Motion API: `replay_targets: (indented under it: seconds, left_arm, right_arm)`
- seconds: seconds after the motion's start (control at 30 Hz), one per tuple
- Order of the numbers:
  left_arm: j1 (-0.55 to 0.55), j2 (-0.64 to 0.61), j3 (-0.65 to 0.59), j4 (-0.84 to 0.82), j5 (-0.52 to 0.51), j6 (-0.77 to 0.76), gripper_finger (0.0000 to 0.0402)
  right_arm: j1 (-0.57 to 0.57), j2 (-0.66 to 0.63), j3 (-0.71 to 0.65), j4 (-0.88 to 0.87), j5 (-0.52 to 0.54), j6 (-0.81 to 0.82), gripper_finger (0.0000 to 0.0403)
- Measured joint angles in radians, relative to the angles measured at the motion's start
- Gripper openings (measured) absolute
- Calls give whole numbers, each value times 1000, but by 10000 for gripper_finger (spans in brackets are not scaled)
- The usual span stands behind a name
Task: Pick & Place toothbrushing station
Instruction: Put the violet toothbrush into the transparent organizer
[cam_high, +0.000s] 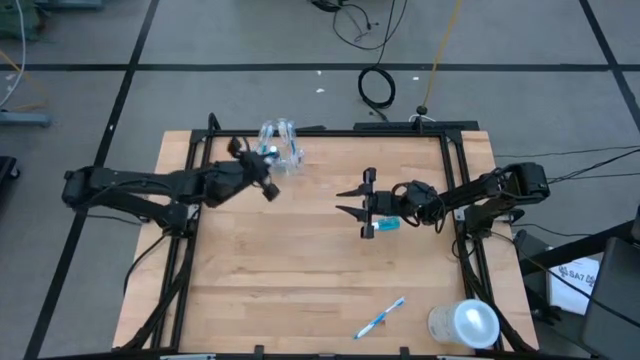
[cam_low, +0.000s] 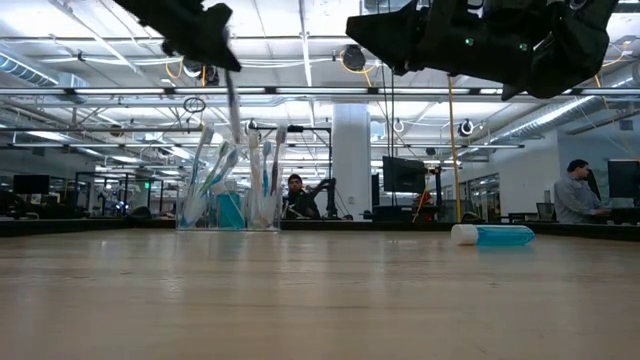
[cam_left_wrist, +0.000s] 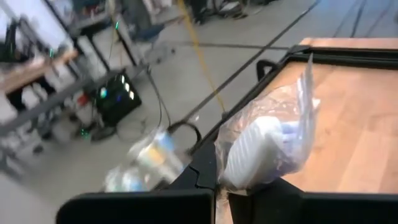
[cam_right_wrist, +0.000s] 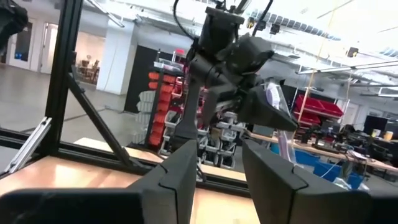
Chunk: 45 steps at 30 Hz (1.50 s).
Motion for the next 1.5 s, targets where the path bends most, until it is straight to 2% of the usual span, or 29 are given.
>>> replay_targets:
  seconds: [0.17, 0.37, 0.57, 0.73, 0.83, 0.97, 1.1, 1.33, 1.5]
  left_arm:
    - [52, -110, 0, -194, -1, -155, 23]
    - [163, -111, 0, -346, -2, -264, 7]
    - [267, -7, 0, -326, 9, -275, 27]
    - [343, 77, 0, -259, 45, -235, 11]
    - [388, 124, 0, -233, 118, -236, 8]
    - [450, 178, 0, -212, 242, -257, 28]
    - [507, 231, 0, -212, 307, -289, 34]
    - [566, 299, 0, -217, 323, -339, 36]
    - [574, 317, 0, -192, 325, -299, 37]
  right_arm:
    - [0, 0, 0, -4, 0, 2, 123]
    - [0, 0, 0, -7, 0, 8, 121]
    - [0, 0, 0, -2, 0, 29, 121]
    - [0, 0, 0, -3, -1, 29, 121]
    - [0, 0, 0, -6, -1, 29, 121]
    - [0, 0, 0, -7, -1, 29, 121]
    - [0, 0, 0, -15, -1, 39, 121]
    - [1, 0, 0, -23, -1, 63, 121]
    - [1, 0, 0, -32, -1, 64, 121]
